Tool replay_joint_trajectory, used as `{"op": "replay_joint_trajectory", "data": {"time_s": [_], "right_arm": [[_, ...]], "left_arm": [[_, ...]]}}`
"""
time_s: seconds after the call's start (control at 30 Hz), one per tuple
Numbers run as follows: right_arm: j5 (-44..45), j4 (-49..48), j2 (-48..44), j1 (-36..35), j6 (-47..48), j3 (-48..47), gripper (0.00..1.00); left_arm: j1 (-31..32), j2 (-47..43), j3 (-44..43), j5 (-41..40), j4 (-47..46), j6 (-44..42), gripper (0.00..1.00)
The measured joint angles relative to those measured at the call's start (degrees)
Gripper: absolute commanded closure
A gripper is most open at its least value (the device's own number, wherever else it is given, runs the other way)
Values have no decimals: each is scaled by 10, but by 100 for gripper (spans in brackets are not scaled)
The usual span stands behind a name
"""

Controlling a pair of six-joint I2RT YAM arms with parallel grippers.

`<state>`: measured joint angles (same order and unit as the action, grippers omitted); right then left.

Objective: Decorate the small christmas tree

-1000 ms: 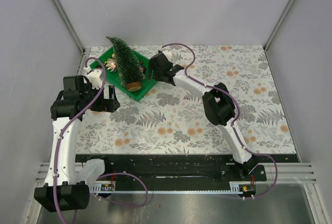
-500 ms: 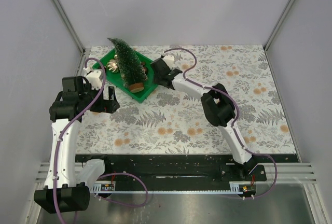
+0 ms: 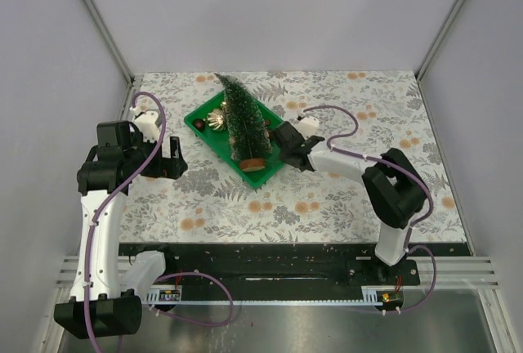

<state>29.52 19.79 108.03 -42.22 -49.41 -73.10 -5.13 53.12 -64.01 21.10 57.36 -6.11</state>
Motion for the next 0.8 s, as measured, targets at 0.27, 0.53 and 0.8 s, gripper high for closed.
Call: {"op": "replay_joint_trajectory", "data": {"time_s": [0.27, 0.53, 0.8], "right_arm": [[-1, 38, -156, 0, -78, 173, 36], [-39, 85, -216, 0, -31, 145, 20], [-67, 40, -315, 0, 54, 50, 16]], "left_arm": [[0, -18, 7, -3, 0, -1, 1], [0, -21, 9, -3, 4, -4, 1], [5, -12, 14, 16, 0, -11, 1]]}}
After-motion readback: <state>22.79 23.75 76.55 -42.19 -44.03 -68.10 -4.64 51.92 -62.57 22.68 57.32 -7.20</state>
